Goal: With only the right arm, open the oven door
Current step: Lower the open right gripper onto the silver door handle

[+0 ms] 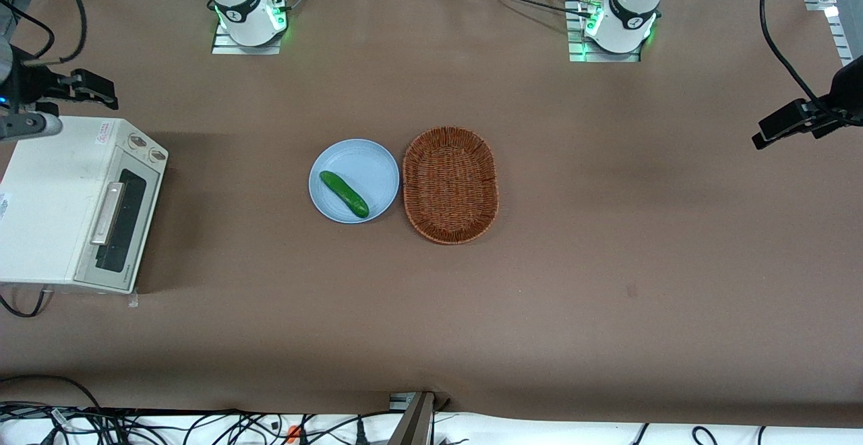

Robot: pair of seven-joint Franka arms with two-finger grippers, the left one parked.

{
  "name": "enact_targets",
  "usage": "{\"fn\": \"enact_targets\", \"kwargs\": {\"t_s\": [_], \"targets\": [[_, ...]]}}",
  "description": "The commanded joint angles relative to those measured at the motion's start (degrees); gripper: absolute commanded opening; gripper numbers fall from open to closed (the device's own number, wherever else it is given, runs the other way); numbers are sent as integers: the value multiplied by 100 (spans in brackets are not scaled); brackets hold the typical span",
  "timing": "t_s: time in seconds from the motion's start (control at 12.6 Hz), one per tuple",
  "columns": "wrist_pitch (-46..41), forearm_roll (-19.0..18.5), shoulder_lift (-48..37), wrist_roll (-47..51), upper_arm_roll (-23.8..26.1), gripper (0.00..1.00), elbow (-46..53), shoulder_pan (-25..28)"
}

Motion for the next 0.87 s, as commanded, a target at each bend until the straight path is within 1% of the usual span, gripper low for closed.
{"fn": "enact_targets", "kwargs": {"t_s": [0.0,0.08,0.16,0.24,0.48,0.64,0.72,0.79], "targets": [[54,-150,291,60,19,86,-45,69],[89,-176,449,60,10,79,-46,69],[176,-298,607,60,10,74,-54,69],[255,-465,739,60,10,67,-54,69],[510,-817,1056,60,19,41,-46,87],[712,-1255,1302,60,19,17,-46,244],[748,-1519,1434,69,19,8,-46,323],[774,-1739,1574,164,19,2,-19,376]]}}
